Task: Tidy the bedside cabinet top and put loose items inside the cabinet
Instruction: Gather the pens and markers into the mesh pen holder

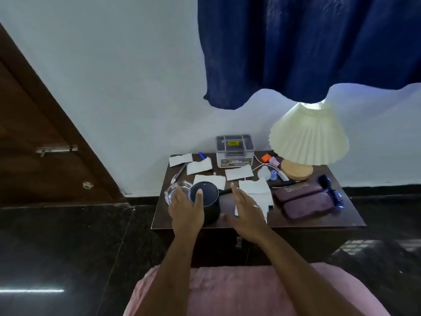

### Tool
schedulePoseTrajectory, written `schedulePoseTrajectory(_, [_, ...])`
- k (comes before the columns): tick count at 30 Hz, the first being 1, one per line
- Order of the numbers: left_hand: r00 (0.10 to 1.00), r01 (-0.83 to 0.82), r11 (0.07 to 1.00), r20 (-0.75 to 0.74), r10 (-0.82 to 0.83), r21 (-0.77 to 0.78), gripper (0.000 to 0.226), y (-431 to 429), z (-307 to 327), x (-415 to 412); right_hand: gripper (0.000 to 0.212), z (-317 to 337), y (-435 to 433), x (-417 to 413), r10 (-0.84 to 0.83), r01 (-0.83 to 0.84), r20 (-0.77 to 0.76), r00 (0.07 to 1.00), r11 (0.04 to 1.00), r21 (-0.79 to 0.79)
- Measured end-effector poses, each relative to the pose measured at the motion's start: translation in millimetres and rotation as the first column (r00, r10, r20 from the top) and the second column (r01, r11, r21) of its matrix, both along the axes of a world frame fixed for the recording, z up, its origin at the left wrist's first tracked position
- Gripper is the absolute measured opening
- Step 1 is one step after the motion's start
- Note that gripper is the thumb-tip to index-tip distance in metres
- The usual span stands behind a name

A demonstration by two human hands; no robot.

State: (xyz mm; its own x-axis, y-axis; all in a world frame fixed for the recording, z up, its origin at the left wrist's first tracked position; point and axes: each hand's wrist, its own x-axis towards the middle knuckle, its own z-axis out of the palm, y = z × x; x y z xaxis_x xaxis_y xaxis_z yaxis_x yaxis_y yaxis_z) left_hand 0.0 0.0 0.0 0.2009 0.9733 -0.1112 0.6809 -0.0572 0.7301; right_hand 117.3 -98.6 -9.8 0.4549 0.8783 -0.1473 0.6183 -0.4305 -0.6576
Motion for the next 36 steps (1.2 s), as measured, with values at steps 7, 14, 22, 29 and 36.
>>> schedulePoseTrajectory(7, [0.988, 0.043, 0.941, 0.151, 0.009, -0.336, 0.068, 33.3, -0.6, 31.8, 0.110, -17.0, 52.1, 0.6, 0.029, -0.017, -0.269, 0.963, 0.999, 0.045])
schedulePoseTrajectory(14, [0.947, -0.010, 0.917, 0.290, 0.136, -0.398, 0.044, 27.7, 11.1, 39.6, 0.064, -0.7, 46.8, -7.7, -0.011, 0.108, -0.568, 0.823, 0.985, 0.138])
schedulePoseTrajectory(22, [0.809, 0.120, 0.750, 0.503, 0.306, -0.650, 0.050, 16.0, 39.0, 31.3, 0.026, 38.1, 28.4, 21.5, -0.177, 0.510, -0.911, 0.374, 0.859, 0.043])
schedulePoseTrajectory(29, [0.819, 0.362, 0.754, 0.573, 0.023, -0.548, 0.092, 16.5, 40.0, 26.1, 0.064, 34.5, 27.2, 27.6, -0.099, 0.368, -0.907, 0.410, 0.927, 0.066])
schedulePoseTrajectory(36, [0.893, 0.273, 0.823, 0.449, -0.025, -0.497, 0.050, 17.2, 33.6, 27.5, 0.039, 29.0, 38.4, 38.9, 0.034, 0.226, -0.790, 0.612, 0.950, 0.216])
